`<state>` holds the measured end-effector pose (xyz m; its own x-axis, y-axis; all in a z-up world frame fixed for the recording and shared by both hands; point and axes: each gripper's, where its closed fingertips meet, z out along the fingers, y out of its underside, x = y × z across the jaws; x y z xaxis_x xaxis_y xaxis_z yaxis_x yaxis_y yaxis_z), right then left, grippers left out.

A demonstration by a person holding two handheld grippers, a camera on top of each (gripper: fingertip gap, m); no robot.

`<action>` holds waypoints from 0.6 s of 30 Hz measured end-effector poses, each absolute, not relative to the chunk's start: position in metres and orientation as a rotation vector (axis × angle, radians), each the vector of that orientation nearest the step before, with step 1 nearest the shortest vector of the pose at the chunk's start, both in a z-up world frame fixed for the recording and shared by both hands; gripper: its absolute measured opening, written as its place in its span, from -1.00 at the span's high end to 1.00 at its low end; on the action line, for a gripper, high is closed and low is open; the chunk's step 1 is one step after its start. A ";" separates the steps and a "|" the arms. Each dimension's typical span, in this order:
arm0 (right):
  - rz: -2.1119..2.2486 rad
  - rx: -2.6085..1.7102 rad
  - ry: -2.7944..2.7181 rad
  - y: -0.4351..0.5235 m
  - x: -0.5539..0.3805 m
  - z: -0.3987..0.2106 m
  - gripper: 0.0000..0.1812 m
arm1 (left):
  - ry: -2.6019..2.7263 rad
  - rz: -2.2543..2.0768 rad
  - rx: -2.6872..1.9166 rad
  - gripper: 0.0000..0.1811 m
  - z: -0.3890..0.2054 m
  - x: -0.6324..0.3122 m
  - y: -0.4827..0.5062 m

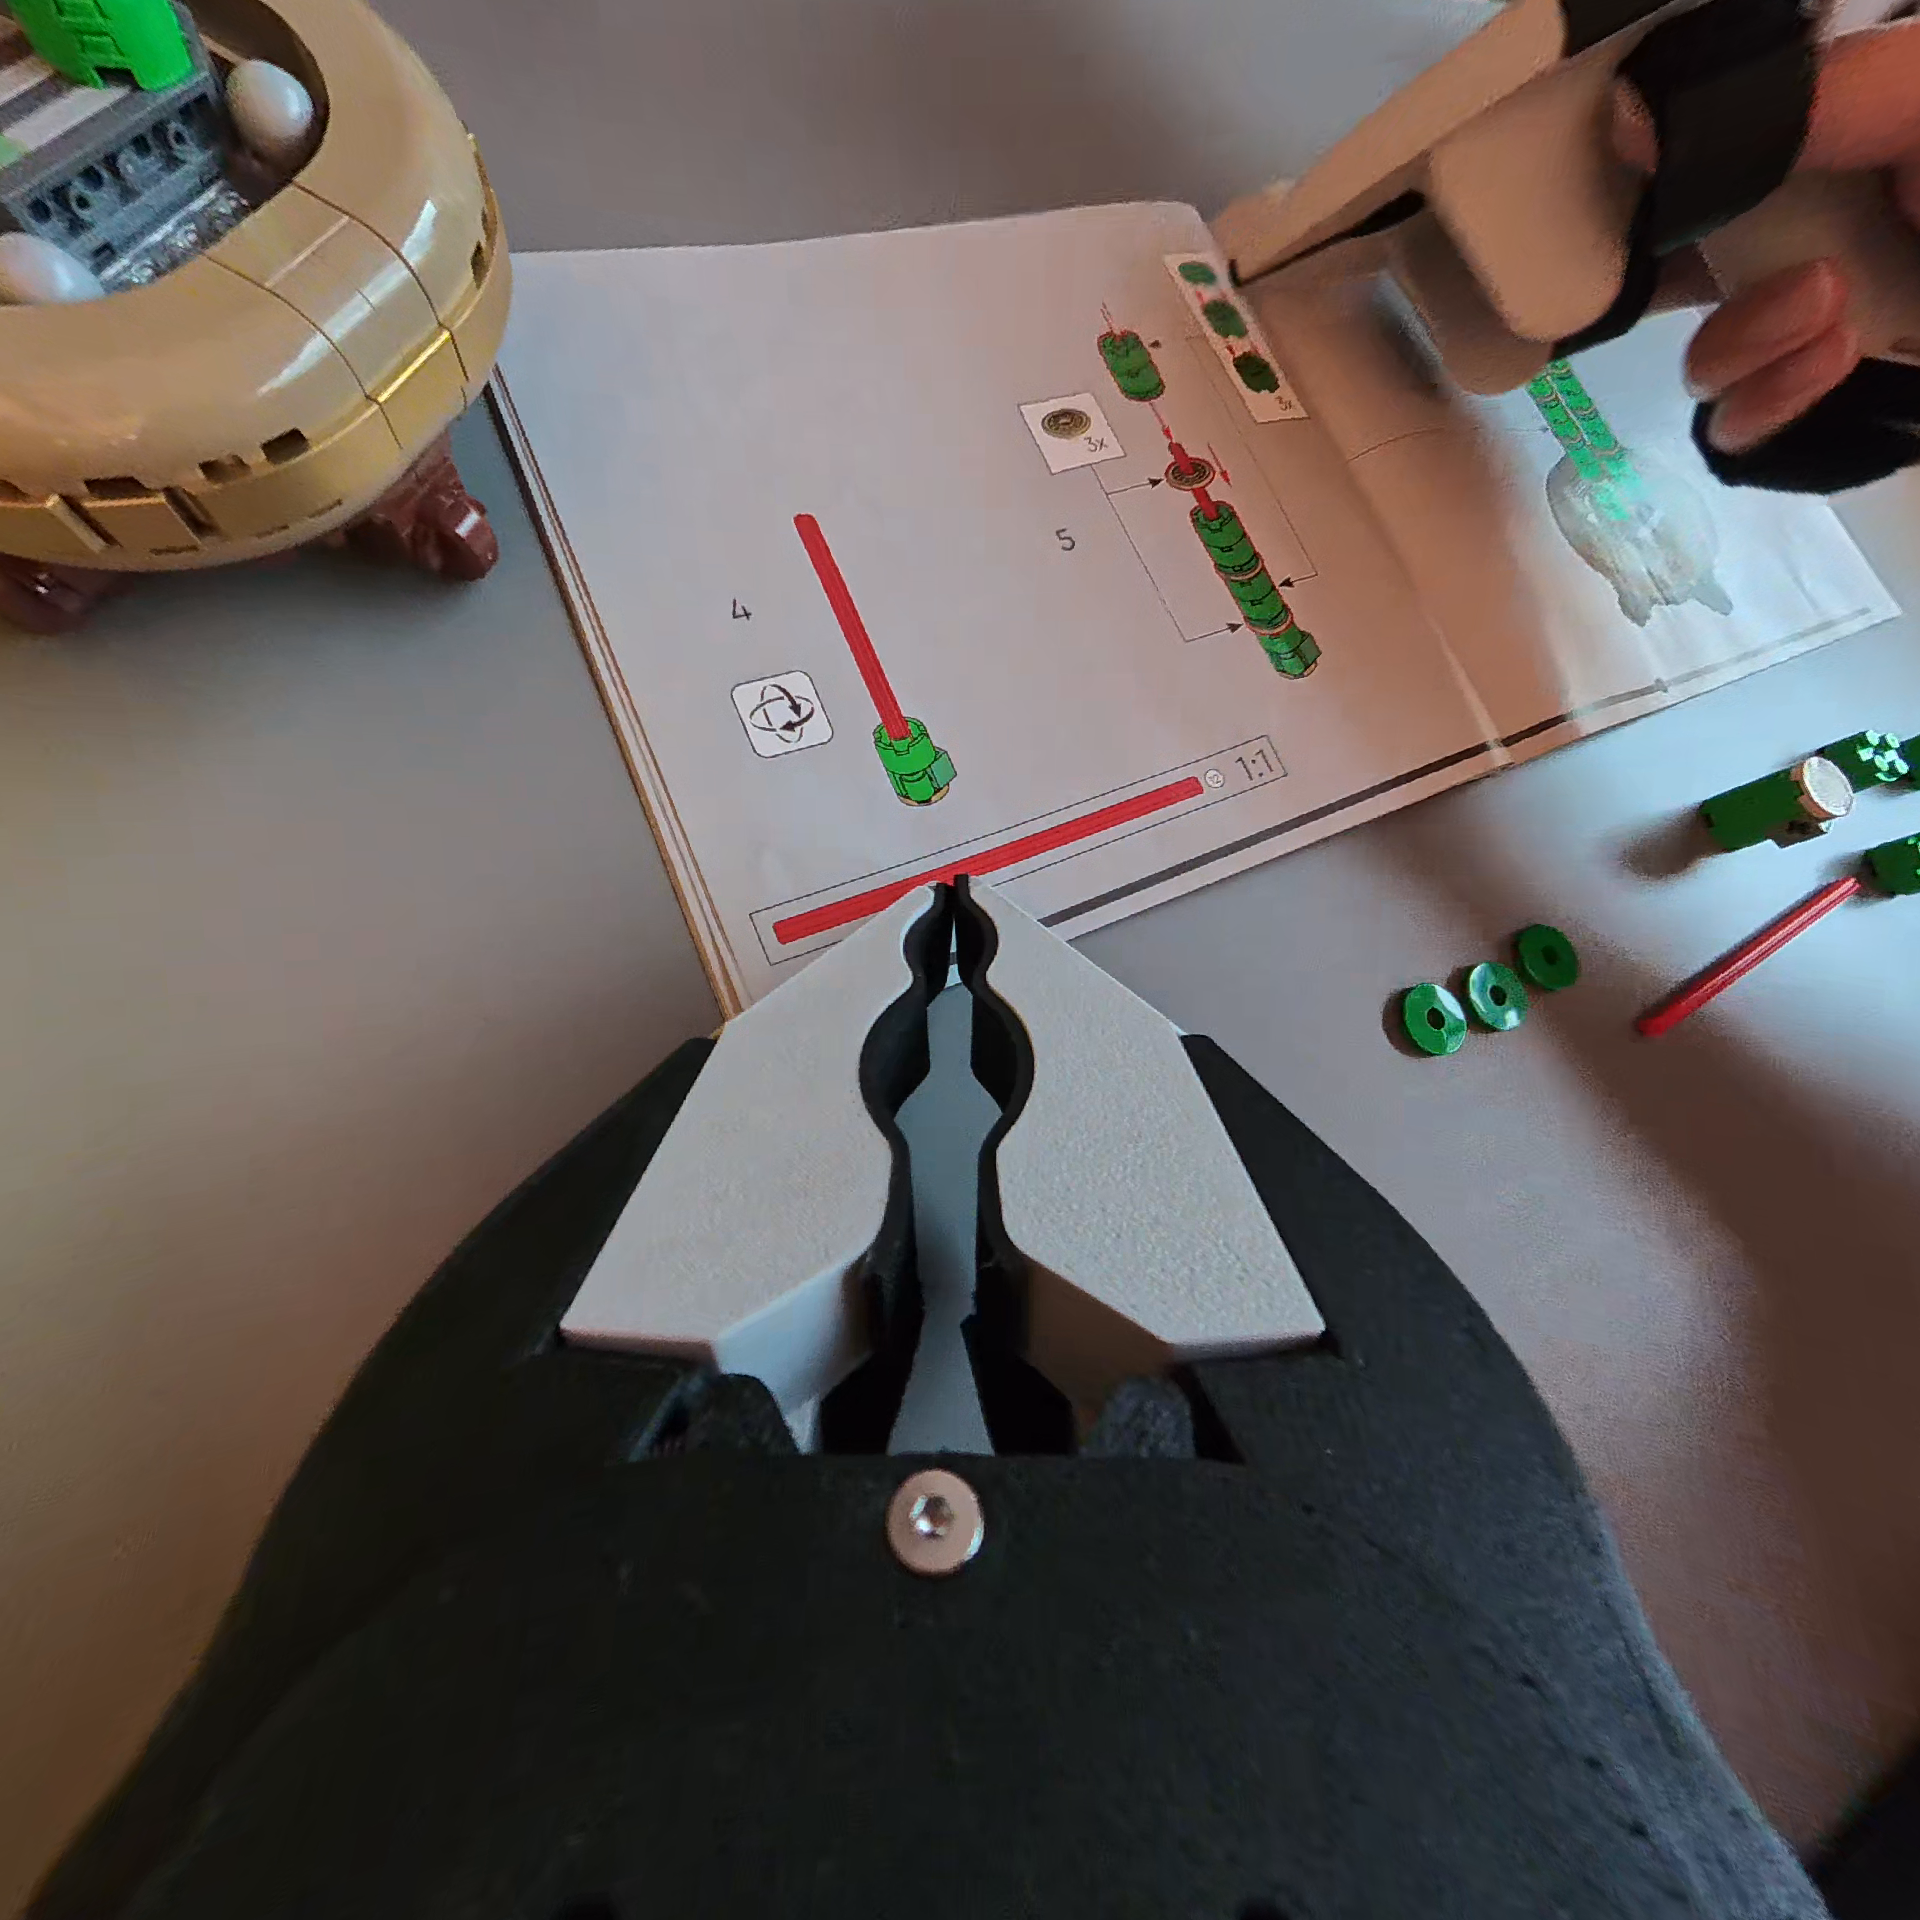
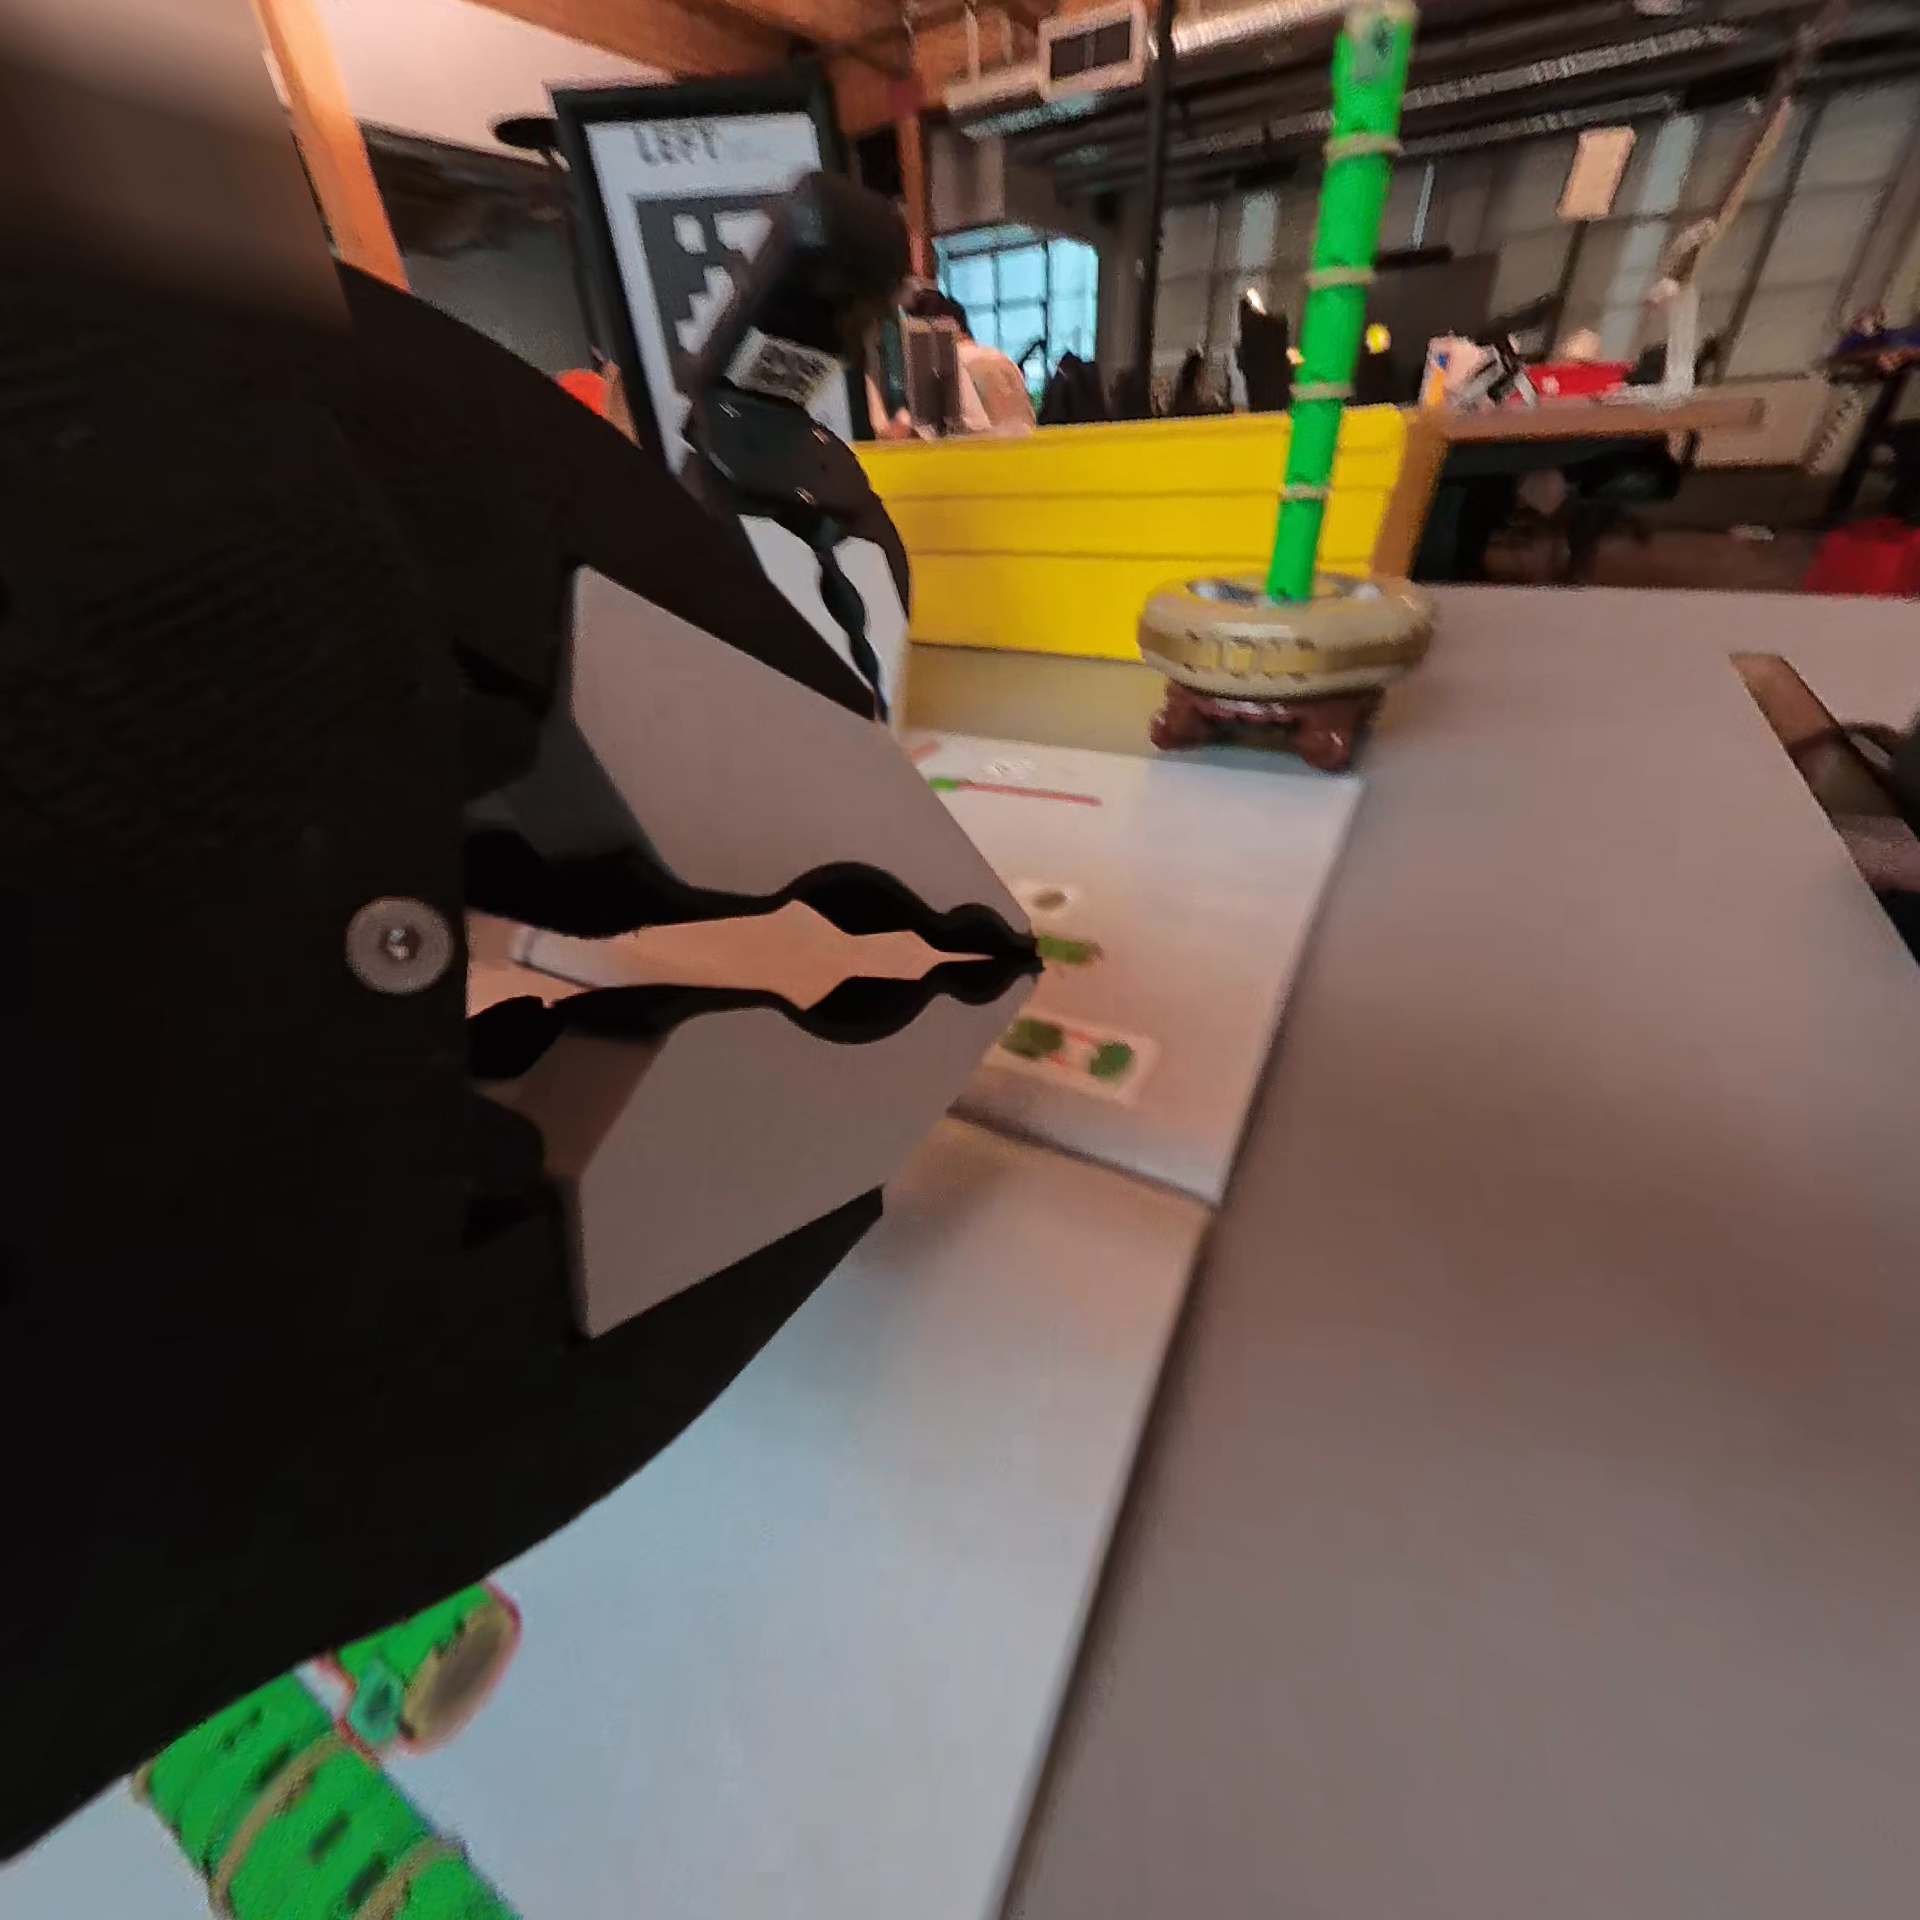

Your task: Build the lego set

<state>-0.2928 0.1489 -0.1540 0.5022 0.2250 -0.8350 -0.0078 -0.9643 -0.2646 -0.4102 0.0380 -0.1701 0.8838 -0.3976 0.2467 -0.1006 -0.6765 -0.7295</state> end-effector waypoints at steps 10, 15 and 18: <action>1.496 -2.638 -0.444 0.086 -0.295 -0.168 1.00 | 0.352 -0.490 -2.284 1.00 -0.170 -0.410 0.038; 1.555 -2.639 -0.639 0.049 -0.290 -0.157 1.00 | 0.351 -0.481 -2.283 1.00 -0.170 -0.410 0.038; 1.507 -2.685 -0.657 0.041 -0.284 -0.170 1.00 | 0.353 -0.477 -2.284 1.00 -0.170 -0.410 0.038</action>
